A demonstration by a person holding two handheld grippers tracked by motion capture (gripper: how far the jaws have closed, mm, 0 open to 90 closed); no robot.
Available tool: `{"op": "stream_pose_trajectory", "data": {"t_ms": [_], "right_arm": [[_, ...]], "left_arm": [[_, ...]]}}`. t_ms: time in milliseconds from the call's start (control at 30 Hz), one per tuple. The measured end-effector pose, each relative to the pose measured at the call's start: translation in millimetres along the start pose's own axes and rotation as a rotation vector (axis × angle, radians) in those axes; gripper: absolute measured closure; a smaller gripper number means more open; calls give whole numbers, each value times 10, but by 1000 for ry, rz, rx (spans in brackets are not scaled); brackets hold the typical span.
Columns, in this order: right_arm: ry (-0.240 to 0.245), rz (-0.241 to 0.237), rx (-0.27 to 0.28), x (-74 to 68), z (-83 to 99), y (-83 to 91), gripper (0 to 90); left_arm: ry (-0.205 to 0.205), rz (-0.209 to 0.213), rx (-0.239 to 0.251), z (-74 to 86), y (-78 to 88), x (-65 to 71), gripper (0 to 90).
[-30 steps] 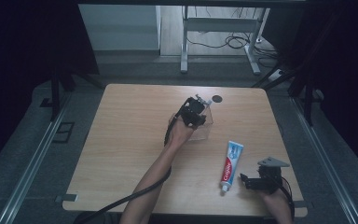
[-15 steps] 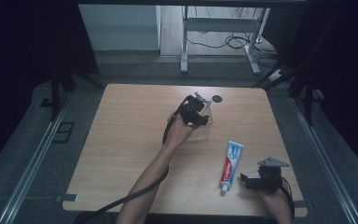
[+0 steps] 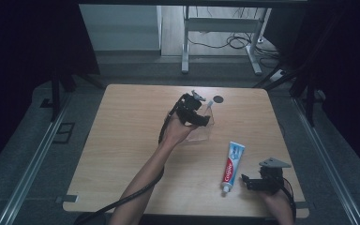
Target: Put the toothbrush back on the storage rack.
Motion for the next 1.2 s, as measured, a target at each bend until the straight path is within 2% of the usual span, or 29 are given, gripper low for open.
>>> {"op": "stream_pose_trajectory", "data": {"t_ms": [167,400,933,1200], "right_arm": [[1,0,0,1,0,0,8],[1,0,-1,1,0,0,8],[1,0,-1,1,0,1,8],[0,0,-1,0,0,1,8]], "left_arm": [[14,8,10,18,64,-21,204],[62,45,30,72,184,-100,185],[48,53,60,192,408,-161,147],[56,56,69,280,493,-194,141]]}}
Point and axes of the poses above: each handheld gripper's, and its own axes: y roughly backward along the jaws, z roughly out of its underside, x roughly to its right, the point moved 5 cm from there along -y, roughly forward along the jaws, and after that the axes turned 8 degrees about x, right-handed, at the moved point
